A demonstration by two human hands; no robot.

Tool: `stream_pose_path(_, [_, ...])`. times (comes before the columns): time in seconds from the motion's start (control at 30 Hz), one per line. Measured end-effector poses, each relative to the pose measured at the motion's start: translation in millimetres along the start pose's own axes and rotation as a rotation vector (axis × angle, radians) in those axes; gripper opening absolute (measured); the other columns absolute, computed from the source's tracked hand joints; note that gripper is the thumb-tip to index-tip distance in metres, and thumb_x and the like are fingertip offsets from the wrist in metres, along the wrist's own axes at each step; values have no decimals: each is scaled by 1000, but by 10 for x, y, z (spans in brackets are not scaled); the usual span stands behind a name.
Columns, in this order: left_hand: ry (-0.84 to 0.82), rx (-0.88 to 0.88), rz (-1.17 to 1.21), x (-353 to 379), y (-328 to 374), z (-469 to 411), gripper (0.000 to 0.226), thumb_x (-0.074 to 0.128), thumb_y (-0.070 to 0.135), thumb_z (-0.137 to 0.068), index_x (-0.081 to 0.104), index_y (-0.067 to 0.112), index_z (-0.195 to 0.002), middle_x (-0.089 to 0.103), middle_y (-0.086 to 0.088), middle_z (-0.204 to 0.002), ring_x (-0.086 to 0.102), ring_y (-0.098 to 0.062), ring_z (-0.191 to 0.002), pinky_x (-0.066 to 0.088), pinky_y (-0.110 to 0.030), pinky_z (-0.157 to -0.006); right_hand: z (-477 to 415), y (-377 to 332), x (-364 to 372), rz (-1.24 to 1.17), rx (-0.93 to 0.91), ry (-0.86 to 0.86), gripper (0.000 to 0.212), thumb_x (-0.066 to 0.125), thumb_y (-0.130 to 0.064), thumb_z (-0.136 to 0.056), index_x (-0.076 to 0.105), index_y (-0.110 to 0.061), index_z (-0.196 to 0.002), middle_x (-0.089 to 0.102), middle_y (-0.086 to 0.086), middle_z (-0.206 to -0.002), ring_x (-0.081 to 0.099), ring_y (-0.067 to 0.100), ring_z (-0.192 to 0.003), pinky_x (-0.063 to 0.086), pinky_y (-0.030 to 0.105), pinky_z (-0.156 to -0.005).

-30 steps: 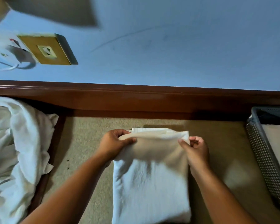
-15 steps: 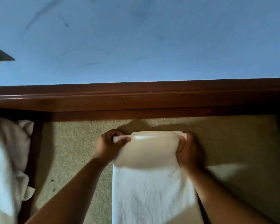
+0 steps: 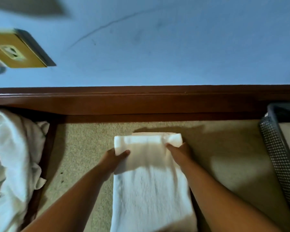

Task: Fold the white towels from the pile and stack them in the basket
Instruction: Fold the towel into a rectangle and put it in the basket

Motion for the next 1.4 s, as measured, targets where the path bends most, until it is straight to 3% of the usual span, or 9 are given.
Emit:
stream_pose_path(0.13, [-24, 139, 185, 17, 142, 531, 35, 78, 30, -86, 69, 7, -111, 76, -15, -98, 73, -37, -91, 61, -54, -75, 351, -60, -294, -250, 27, -236, 35, 81, -24, -82, 67, -9, -111, 75, 10, -99, 73, 27, -86, 59, 35, -70])
stream_pose_path(0.33, [-4, 389, 331, -210, 595, 1261, 49, 79, 29, -78, 66, 4, -117, 74, -18, -109, 70, -42, -103, 60, -54, -82, 1039, -525, -841, -530, -328, -246, 12, 77, -8, -81, 73, -11, -92, 78, 8, -90, 75, 21, -80, 57, 30, -66])
stream_pose_path(0.67, [194, 1119, -172, -677, 915, 2509, 29, 74, 35, -76, 70, 27, -103, 63, -7, -115, 61, -10, -109, 48, -20, -91, 2097, -325, -1599, -280, -1029, -82, 37, 78, -17, -68, 64, -32, -99, 67, -1, -96, 64, 8, -84, 50, 16, -71])
stream_pose_path(0.8, [149, 881, -385, -545, -217, 2051, 26, 77, 42, -69, 71, 39, -95, 50, 6, -115, 59, -11, -103, 50, -21, -85, 1753, 733, -1118, 143, -942, -21, 61, 81, 3, -62, 52, -43, -90, 51, -10, -100, 56, 3, -89, 46, 17, -74])
stream_pose_path(0.9, [13, 510, -571, -400, -1320, 1683, 48, 76, 27, -74, 60, 58, -107, 51, 8, -116, 61, -15, -101, 49, -19, -83, 1480, 1671, -611, 382, -598, -272, 72, 79, -9, -71, 46, -65, -101, 55, -9, -114, 58, 15, -108, 42, 20, -87])
stream_pose_path(1.0, [25, 296, -454, -263, -1681, 1648, 49, 71, 1, -83, 58, 43, -103, 63, -11, -116, 67, -13, -86, 51, -13, -67, 1488, 2037, -342, 337, -422, -316, 51, 79, -20, -77, 53, -46, -113, 58, -1, -125, 56, 16, -117, 42, 23, -97])
stream_pose_path(1.1, [120, 116, -309, -205, -1670, 1564, 31, 74, 20, -89, 58, 23, -115, 69, -7, -103, 68, -20, -84, 51, -31, -65, 1484, 1964, -252, 33, -246, -195, 48, 73, -12, -87, 51, -19, -128, 61, 6, -123, 60, 15, -104, 48, 23, -87])
stream_pose_path(1.2, [111, -58, -293, -181, -1564, 1473, 42, 71, 43, -90, 55, 14, -115, 69, -10, -94, 66, -24, -75, 47, -28, -56, 1457, 1822, -239, -11, -117, -153, 41, 69, -18, -91, 50, -13, -128, 63, 7, -112, 63, 19, -95, 52, 30, -78])
stream_pose_path(1.4, [-27, -159, -201, -165, -1488, 1482, 24, 68, 29, -94, 66, 5, -97, 57, -10, -77, 48, -21, -65, 35, -25, -55, 1492, 1681, -241, 52, 11, -214, 19, 62, -25, -94, 63, -13, -107, 70, 7, -98, 62, 20, -75, 41, 23, -52])
Point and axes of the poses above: each hand's wrist, its own z-axis away from the middle knuckle, its own x-axis out of the palm, y = z × x, the point moved 3 cm from there along -z, towards the middle knuckle
